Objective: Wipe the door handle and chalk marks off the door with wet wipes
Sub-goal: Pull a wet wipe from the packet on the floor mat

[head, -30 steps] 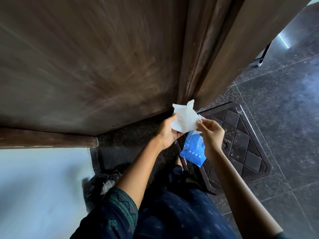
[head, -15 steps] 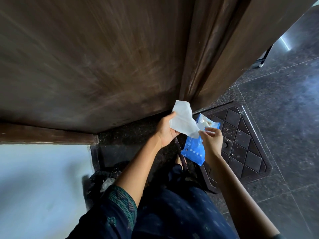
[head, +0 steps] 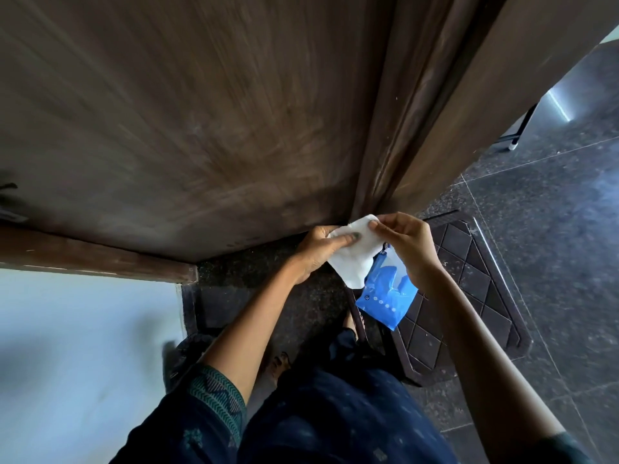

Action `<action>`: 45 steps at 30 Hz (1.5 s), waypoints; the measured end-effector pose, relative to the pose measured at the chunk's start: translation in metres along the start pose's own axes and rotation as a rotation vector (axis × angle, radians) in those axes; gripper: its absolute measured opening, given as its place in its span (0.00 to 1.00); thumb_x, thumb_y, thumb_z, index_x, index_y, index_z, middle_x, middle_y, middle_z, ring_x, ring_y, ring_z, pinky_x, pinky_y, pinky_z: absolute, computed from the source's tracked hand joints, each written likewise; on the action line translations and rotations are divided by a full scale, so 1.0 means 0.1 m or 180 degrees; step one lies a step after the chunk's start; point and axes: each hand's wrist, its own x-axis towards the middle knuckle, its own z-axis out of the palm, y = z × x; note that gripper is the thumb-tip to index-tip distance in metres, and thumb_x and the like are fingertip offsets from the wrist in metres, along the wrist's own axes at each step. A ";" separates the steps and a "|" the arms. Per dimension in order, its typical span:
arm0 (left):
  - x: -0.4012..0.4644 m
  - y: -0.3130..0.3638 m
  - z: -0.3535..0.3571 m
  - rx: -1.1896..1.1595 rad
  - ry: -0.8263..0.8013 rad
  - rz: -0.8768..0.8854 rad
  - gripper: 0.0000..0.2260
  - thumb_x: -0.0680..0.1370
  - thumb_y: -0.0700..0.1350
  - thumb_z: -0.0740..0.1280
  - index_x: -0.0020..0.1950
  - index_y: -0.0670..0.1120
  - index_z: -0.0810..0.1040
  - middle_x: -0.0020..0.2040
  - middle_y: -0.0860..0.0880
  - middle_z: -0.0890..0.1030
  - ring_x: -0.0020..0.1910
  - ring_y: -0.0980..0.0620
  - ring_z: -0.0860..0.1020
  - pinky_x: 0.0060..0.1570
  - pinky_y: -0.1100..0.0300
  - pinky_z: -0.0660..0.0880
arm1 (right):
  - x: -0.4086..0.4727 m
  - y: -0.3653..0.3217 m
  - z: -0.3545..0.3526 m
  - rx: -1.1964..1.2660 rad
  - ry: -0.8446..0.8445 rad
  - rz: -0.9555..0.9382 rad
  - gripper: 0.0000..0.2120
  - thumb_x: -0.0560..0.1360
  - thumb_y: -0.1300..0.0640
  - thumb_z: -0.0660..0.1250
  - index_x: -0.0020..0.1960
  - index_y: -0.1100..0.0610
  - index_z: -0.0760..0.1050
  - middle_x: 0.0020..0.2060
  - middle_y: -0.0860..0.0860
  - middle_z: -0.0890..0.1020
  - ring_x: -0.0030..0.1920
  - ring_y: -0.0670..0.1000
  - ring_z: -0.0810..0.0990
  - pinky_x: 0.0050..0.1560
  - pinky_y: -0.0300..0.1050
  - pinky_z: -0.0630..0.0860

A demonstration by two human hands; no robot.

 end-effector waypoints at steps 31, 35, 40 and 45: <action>-1.24 -0.20 -1.07 -0.1213 0.0535 0.0706 0.08 0.78 0.44 0.66 0.55 0.47 0.81 0.53 0.46 0.81 0.51 0.50 0.79 0.47 0.54 0.79 | -0.70 -0.36 1.59 0.0002 -0.0355 -0.0598 0.05 0.70 0.69 0.70 0.40 0.60 0.80 0.30 0.43 0.83 0.34 0.39 0.80 0.37 0.35 0.76; -1.36 -0.23 -1.20 -0.1058 0.0638 0.0806 0.03 0.75 0.45 0.69 0.45 0.52 0.82 0.45 0.53 0.83 0.44 0.55 0.81 0.41 0.57 0.79 | -0.81 -0.34 1.74 -0.0083 -0.0291 -0.0656 0.07 0.70 0.72 0.68 0.40 0.61 0.80 0.32 0.46 0.82 0.34 0.40 0.80 0.37 0.35 0.76; -1.46 -0.32 -1.29 -0.0962 0.0778 0.0981 0.03 0.75 0.45 0.70 0.42 0.52 0.78 0.48 0.54 0.83 0.46 0.56 0.80 0.39 0.57 0.77 | -0.93 -0.32 1.86 -0.0102 -0.0366 -0.0654 0.08 0.71 0.72 0.67 0.39 0.60 0.77 0.34 0.50 0.81 0.33 0.40 0.79 0.36 0.36 0.77; -1.51 -0.38 -1.33 -0.1274 0.0689 0.0985 0.04 0.77 0.43 0.66 0.43 0.51 0.77 0.47 0.52 0.82 0.48 0.51 0.79 0.42 0.53 0.77 | -0.99 -0.29 1.89 0.0148 -0.0504 -0.0583 0.05 0.73 0.67 0.69 0.41 0.59 0.75 0.38 0.56 0.81 0.38 0.49 0.78 0.42 0.44 0.76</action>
